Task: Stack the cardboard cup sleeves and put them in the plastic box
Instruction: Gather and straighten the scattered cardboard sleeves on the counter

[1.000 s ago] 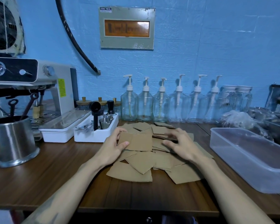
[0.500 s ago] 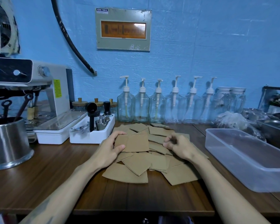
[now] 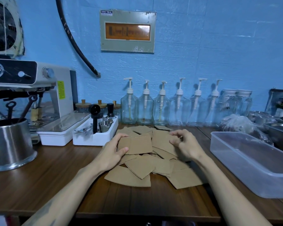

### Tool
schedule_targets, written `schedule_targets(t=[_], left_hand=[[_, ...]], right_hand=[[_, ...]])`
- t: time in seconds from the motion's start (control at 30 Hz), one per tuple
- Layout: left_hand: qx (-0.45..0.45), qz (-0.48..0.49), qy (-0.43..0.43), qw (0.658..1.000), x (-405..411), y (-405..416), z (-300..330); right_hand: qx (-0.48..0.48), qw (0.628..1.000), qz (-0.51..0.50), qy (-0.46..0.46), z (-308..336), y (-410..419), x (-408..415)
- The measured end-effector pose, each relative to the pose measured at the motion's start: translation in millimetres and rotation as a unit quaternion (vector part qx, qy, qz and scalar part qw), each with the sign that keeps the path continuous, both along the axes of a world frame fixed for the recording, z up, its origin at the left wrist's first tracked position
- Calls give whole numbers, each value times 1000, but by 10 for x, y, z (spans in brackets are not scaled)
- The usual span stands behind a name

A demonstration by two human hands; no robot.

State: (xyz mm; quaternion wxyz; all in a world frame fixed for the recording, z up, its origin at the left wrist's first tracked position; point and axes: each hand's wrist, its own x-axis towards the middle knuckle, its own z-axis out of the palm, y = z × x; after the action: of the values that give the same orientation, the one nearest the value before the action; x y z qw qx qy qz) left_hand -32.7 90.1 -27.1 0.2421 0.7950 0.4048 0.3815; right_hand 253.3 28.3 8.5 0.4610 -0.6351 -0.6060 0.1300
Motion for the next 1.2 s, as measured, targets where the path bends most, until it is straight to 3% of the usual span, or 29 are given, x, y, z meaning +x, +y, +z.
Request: schedule_targets(t=[0.13,0.27,0.37,0.57,0.67,0.77,0.87,0.97,1.1,1.2], left_hand=[[0,4,5,1000,2,23,-13],[-7,5,3,1000,8,10,1],[-15,7,7,1000,9,1,8],[-35,-6,1,999,31,-10,15],[-54,-23,-6,998,41,-33,31],[-70,-46,-7,996,63,-68,32],[-74,-59,-18,995,82,-103,39],[-59,-54,-6,997,71,-102,30],[-38,-45,4,998,58,-94,21],[-21,-37,6,999,49,-53,5]], right_hand=[[-3,998,-43,54,6,32,88],[37,982,-46,180,43,24,128],[70,963,4,261,105,-25,55],[24,941,164,294,91,-64,-338],[18,957,155,246,26,-41,-508],[42,997,41,50,-40,-36,-551],[18,995,-54,-80,-119,24,-489],[18,981,-79,-173,-129,30,-500],[43,982,-75,-170,-124,13,-438],[62,996,-31,-47,-66,43,-390]])
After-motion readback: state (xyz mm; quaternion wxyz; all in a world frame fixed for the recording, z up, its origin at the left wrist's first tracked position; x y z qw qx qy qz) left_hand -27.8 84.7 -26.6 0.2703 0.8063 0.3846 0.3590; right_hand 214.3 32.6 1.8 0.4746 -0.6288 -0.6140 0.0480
